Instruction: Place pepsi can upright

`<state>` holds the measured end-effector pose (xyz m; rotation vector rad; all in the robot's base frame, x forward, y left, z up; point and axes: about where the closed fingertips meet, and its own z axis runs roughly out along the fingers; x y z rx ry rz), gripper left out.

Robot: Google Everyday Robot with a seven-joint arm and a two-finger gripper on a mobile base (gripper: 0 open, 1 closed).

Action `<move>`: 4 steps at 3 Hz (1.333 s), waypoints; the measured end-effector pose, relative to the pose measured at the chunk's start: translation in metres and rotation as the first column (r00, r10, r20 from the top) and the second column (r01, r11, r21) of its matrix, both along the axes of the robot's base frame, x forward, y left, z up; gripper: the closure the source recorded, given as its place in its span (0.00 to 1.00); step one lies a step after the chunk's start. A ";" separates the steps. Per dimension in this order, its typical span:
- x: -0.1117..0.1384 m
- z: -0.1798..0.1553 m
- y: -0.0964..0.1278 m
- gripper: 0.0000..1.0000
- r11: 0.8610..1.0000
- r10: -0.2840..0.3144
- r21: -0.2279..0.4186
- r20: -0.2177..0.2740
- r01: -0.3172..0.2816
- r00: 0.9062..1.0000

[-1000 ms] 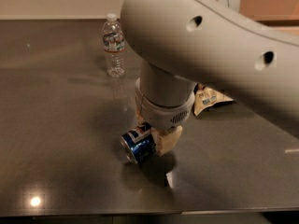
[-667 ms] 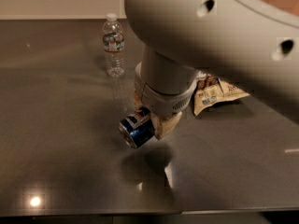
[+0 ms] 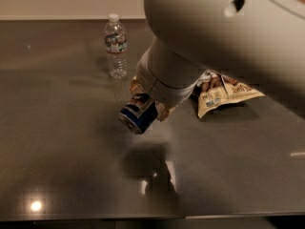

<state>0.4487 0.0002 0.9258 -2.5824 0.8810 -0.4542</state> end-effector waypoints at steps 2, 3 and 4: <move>0.016 0.014 0.009 1.00 0.988 0.156 -0.017 0.151 -0.155 0.976; 0.015 0.015 0.009 1.00 0.988 0.154 -0.016 0.152 -0.153 0.976; 0.015 0.022 0.011 1.00 0.984 0.176 -0.035 0.177 -0.173 0.968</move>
Offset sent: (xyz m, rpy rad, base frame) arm 0.0126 0.0033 0.0047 0.0027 -0.1007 0.1050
